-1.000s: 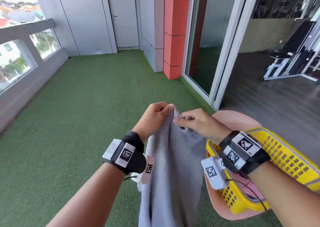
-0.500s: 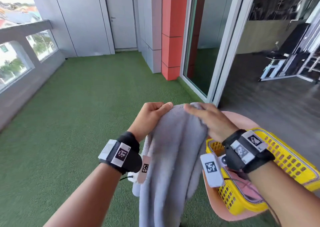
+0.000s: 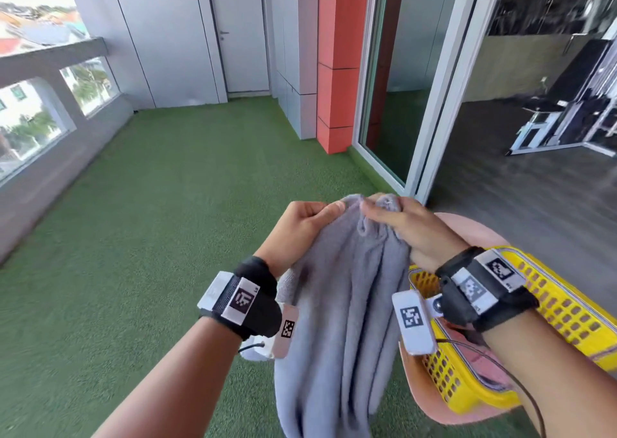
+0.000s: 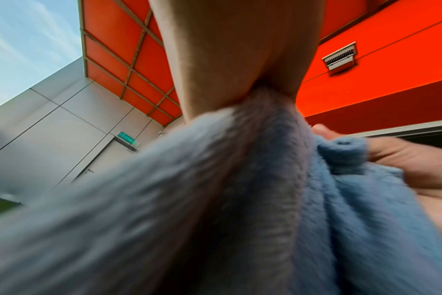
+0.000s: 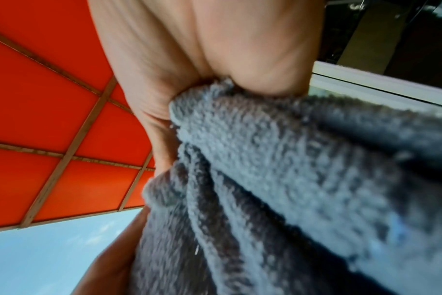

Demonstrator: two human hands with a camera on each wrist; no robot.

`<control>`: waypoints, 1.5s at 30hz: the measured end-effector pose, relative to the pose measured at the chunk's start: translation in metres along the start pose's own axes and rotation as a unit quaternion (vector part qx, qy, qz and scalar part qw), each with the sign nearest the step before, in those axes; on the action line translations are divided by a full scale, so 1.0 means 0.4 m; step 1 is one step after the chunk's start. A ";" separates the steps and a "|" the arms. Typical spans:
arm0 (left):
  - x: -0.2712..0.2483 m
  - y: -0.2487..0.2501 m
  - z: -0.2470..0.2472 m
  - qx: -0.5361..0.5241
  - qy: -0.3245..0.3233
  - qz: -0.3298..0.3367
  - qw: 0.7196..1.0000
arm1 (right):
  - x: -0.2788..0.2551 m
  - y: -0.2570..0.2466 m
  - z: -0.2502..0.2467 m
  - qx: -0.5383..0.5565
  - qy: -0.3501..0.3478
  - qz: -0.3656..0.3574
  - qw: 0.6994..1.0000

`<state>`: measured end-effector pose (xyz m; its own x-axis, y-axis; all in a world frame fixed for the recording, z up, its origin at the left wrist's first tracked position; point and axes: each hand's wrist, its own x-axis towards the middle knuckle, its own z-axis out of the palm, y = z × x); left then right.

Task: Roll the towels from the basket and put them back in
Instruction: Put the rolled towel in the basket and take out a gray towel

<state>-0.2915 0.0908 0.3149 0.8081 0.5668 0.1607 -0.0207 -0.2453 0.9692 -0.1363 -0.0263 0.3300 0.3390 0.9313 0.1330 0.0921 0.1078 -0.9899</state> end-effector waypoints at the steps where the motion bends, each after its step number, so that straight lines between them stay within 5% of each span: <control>1: -0.004 -0.005 -0.001 0.008 -0.002 -0.002 1.000 | 0.011 -0.001 -0.017 0.019 0.051 -0.003 0.999; 3: -0.013 -0.008 -0.004 0.018 0.000 0.001 1.000 | 0.027 0.001 -0.054 0.084 0.163 -0.003 0.983; 5: -0.012 -0.004 -0.005 0.023 0.009 0.003 1.000 | 0.017 -0.006 -0.066 0.119 0.204 -0.006 0.972; 10: 0.019 0.038 0.045 0.038 -0.036 0.027 0.998 | -0.052 0.057 0.006 -0.070 -0.036 0.061 0.995; 17: 0.030 0.025 0.087 0.021 -0.067 0.001 0.998 | -0.126 -0.014 -0.181 -0.008 0.170 -0.016 0.985; 20: 0.055 0.040 0.137 0.033 -0.083 0.018 0.996 | -0.171 -0.015 -0.256 0.046 0.182 -0.011 0.982; 25: 0.100 0.102 0.354 0.050 -0.146 0.075 0.985 | -0.249 0.021 -0.260 -0.007 0.086 0.019 0.996; 33: 0.129 0.157 0.697 0.043 -0.220 0.042 0.974 | -0.488 -0.037 -0.645 -0.017 0.243 -0.014 0.970; 39: 0.155 0.202 0.983 0.077 -0.164 0.034 0.983 | -0.599 -0.064 -0.927 -0.075 0.252 0.007 0.965; 45: 0.119 0.144 1.116 0.162 -0.108 0.009 0.981 | -0.679 -0.028 -1.065 -0.238 0.275 0.071 0.929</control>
<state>0.0087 -0.2474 0.2950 0.9159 0.3885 0.1011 0.1226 -0.5105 0.8511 0.1697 -0.4286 0.3258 0.7948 0.5911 0.1373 0.3688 -0.2909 -0.8828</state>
